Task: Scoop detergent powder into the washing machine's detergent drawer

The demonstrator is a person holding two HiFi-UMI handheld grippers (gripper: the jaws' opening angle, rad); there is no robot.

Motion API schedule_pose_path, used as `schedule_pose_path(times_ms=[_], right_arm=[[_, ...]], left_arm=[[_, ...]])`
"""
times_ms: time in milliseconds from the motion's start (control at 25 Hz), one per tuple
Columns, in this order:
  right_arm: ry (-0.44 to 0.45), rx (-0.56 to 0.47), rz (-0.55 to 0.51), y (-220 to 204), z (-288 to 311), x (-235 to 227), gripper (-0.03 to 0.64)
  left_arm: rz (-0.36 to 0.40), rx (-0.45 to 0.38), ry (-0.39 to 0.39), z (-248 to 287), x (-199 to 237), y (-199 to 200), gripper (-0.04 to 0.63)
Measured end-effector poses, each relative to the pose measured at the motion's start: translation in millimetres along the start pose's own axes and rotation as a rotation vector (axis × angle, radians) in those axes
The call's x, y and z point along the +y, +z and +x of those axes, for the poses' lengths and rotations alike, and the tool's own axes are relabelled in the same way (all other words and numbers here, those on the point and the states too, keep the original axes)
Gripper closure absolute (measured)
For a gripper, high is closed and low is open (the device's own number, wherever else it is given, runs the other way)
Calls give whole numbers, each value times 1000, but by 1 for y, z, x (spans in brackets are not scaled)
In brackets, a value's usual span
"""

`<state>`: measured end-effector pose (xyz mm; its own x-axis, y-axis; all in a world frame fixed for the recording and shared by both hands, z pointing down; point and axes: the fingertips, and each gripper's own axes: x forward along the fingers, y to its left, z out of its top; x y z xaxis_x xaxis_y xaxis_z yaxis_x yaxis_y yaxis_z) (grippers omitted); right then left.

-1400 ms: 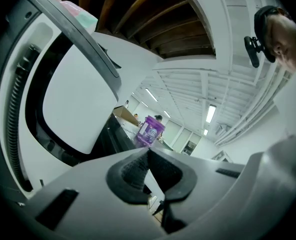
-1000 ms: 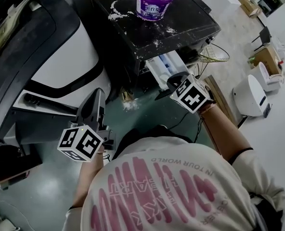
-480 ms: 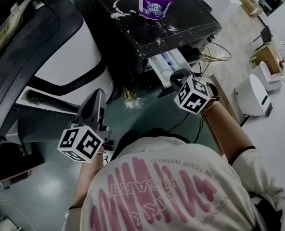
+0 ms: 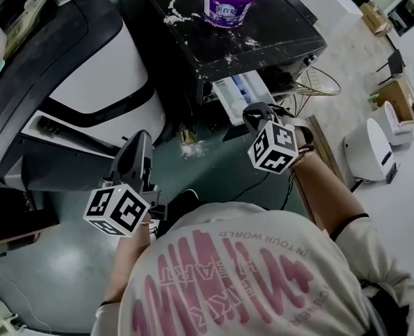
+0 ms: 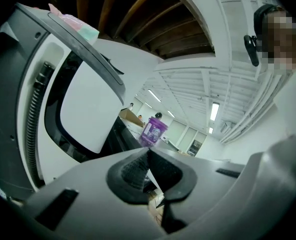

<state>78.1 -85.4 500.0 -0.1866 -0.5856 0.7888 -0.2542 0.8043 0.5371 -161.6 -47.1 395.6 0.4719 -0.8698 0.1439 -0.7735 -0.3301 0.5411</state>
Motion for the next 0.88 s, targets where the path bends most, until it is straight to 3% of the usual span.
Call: schedule_pose_path(times_ms=[640, 880], right_arm=[[-236, -98, -263, -1, -10, -3, 611], [-306, -116, -312, -4, -10, -8, 611]], left_arm=[[8, -68, 132, -54, -31, -16, 595], [25, -92, 157, -66, -36, -13, 595]])
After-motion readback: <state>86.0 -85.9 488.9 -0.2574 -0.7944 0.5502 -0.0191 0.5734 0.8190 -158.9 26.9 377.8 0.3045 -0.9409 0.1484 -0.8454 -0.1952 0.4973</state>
